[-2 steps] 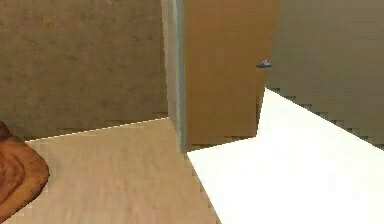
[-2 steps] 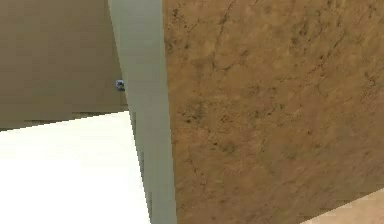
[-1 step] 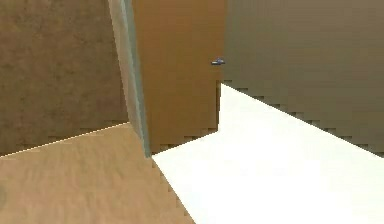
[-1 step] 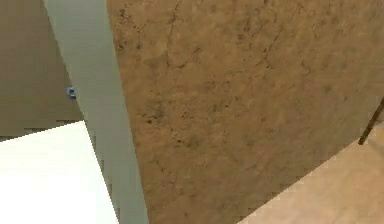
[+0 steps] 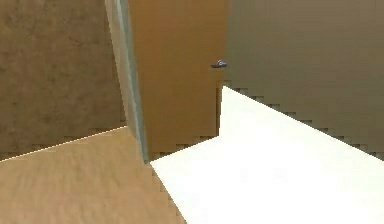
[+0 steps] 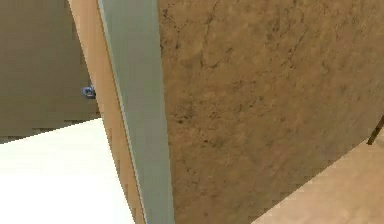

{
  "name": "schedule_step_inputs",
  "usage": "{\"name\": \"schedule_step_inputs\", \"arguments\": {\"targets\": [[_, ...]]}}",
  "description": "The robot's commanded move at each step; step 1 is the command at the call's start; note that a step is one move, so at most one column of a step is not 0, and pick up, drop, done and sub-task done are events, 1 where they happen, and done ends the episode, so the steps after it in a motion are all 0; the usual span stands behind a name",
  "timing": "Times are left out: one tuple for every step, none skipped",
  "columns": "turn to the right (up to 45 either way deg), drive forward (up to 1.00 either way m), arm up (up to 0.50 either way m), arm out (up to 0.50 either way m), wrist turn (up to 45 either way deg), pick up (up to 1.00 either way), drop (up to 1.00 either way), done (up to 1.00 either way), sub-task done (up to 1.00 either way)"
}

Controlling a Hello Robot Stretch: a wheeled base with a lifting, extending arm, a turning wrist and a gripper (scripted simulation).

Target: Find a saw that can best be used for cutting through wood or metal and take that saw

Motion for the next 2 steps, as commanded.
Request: {"name": "schedule_step_inputs", "arguments": {"targets": [[12.0, 0.00, 0.00, 0.00, 0.0, 0.00, 0.00, 0.00, 0.00], [0.0, 0.40, 0.00, 0.00, 0.0, 0.00, 0.00, 0.00, 0.00]]}}
